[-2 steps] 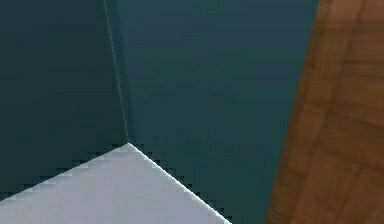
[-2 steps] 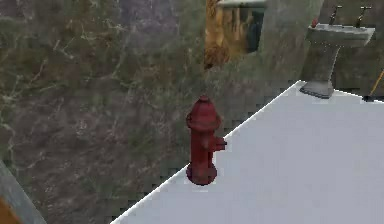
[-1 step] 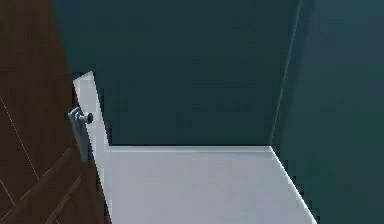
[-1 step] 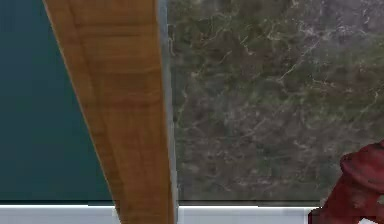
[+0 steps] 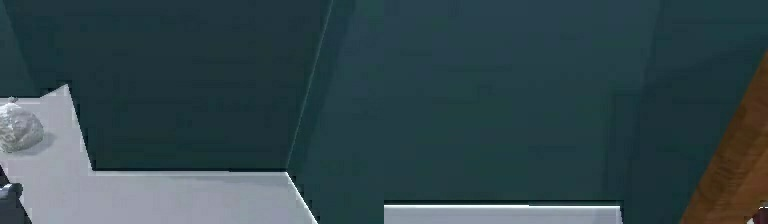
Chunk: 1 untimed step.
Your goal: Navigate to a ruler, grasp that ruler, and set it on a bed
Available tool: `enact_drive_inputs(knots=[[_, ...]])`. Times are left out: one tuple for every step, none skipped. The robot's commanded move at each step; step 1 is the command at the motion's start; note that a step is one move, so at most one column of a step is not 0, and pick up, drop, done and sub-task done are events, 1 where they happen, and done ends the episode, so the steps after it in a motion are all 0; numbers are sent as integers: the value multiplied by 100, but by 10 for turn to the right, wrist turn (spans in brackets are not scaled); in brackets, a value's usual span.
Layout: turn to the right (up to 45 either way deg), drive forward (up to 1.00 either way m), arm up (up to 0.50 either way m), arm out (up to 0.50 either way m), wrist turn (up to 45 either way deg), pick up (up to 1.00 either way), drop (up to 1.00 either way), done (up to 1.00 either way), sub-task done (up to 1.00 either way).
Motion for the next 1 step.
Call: enact_drive_inputs(knots=[[-90, 0, 0, 0, 0, 0, 0, 0, 0]])
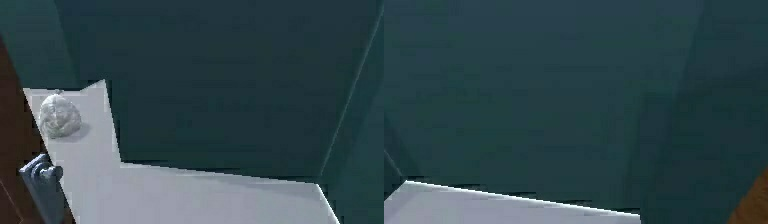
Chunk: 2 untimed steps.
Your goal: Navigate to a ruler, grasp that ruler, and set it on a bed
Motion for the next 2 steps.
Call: enact_drive_inputs(knots=[[0, 60, 0, 0, 0, 0, 0, 0, 0], [-330, 0, 0, 0, 0, 0, 0, 0, 0]])
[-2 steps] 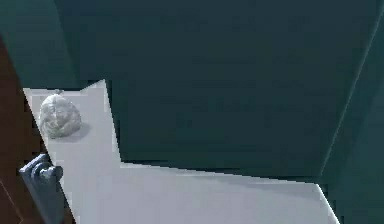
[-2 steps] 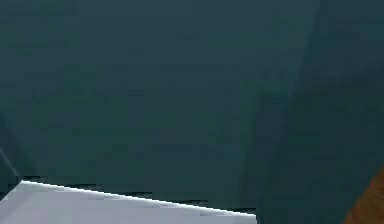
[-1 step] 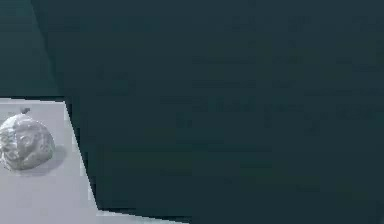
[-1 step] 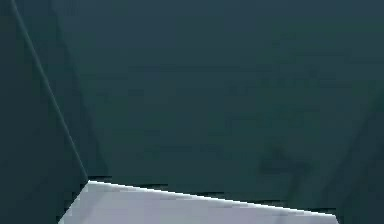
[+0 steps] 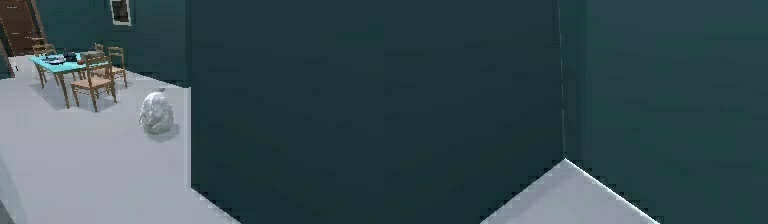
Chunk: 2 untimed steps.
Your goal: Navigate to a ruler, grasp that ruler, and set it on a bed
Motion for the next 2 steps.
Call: enact_drive_inputs(knots=[[0, 30, 0, 0, 0, 0, 0, 0, 0], [-360, 0, 0, 0, 0, 0, 0, 0, 0]])
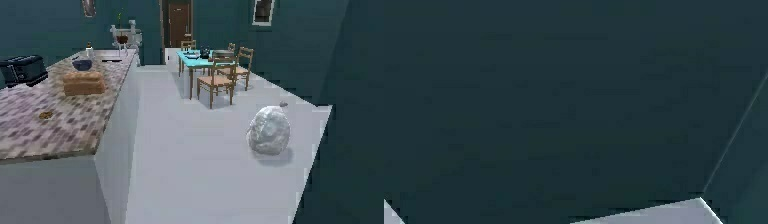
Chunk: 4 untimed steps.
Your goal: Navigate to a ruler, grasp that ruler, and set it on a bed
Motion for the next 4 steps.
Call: enact_drive_inputs(knots=[[0, 70, 0, 0, 0, 0, 0, 0, 0], [-90, 0, 0, 0, 0, 0, 0, 0, 0], [0, 100, 0, 0, 0, 0, 0, 0, 0], [0, 100, 0, 0, 0, 0, 0, 0, 0]])
